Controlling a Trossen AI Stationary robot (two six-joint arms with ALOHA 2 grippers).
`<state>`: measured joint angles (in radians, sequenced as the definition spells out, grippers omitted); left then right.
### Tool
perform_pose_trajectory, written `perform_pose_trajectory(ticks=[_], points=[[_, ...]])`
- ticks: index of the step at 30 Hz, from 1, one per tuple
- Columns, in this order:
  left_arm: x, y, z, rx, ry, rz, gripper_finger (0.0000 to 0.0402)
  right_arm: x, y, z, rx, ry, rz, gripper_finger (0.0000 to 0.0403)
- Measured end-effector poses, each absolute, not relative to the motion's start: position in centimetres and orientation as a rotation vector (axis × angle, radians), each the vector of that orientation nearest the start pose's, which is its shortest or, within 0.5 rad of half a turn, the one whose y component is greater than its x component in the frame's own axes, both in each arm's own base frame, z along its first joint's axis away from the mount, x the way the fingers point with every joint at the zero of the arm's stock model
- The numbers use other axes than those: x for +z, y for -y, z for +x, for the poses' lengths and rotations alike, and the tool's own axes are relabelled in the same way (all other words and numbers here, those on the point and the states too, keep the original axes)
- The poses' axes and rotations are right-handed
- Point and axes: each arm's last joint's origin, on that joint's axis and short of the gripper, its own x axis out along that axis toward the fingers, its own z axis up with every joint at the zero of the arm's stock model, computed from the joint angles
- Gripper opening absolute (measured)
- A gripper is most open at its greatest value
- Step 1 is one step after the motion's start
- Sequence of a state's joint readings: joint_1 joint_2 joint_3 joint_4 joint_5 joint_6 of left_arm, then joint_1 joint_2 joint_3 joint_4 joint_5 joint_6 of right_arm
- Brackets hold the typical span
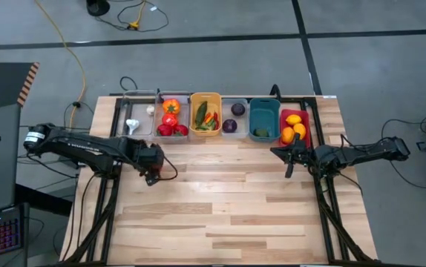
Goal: Sort produce into baskets
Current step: Put the tomato into the right transparent bin, then return to Home Position
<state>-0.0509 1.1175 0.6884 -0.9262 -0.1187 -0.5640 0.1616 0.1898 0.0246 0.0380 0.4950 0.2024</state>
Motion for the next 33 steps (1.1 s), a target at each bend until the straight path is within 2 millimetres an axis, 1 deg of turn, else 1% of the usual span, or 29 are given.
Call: perform_pose_trajectory(ticks=[4,7,11,13,16,20,23,26,31,33], points=[[23.1,0.2,18.7,0.462,-1.147,-0.189,0.0273,16.0,-0.3,10.6,-0.344,-0.087,0.159,0.0036],[25.2,-0.3,19.7,0.514,-1.028,0.008,0.0271,16.0,-0.3,10.6,-0.344,-0.086,0.159,0.0036],[26.7,-1.3,21.0,0.541,-0.911,0.262,0.0273,16.0,-0.3,10.6,-0.344,-0.086,0.159,0.0036],[27.0,-2.4,21.6,0.538,-0.884,0.325,0.0274,16.0,-0.3,10.6,-0.344,-0.086,0.159,0.0036],[27.3,-4.8,22.0,0.557,-0.856,0.308,0.0275,16.0,-0.3,10.6,-0.344,-0.087,0.159,0.0036],[27.2,-8.5,21.7,0.577,-0.824,0.18,0.0276,16.0,-0.3,10.6,-0.344,-0.087,0.159,0.0036],[27.4,-10.5,21.2,0.548,-0.772,0.074,0.0284,16.0,-0.3,10.6,-0.344,-0.087,0.159,0.0036],[27.4,-11.6,20.6,0.508,-0.759,0.016,0.0311,16.0,-0.3,10.6,-0.344,-0.086,0.159,0.0036],[27.3,-12.5,20.1,0.524,-0.757,-0.015,0.0384,16.0,-0.3,10.6,-0.344,-0.087,0.159,0.0036],[27.3,-12.6,20.0,0.523,-0.756,-0.017,0.0393,16.0,-0.3,10.6,-0.344,-0.086,0.159,0.0036]])
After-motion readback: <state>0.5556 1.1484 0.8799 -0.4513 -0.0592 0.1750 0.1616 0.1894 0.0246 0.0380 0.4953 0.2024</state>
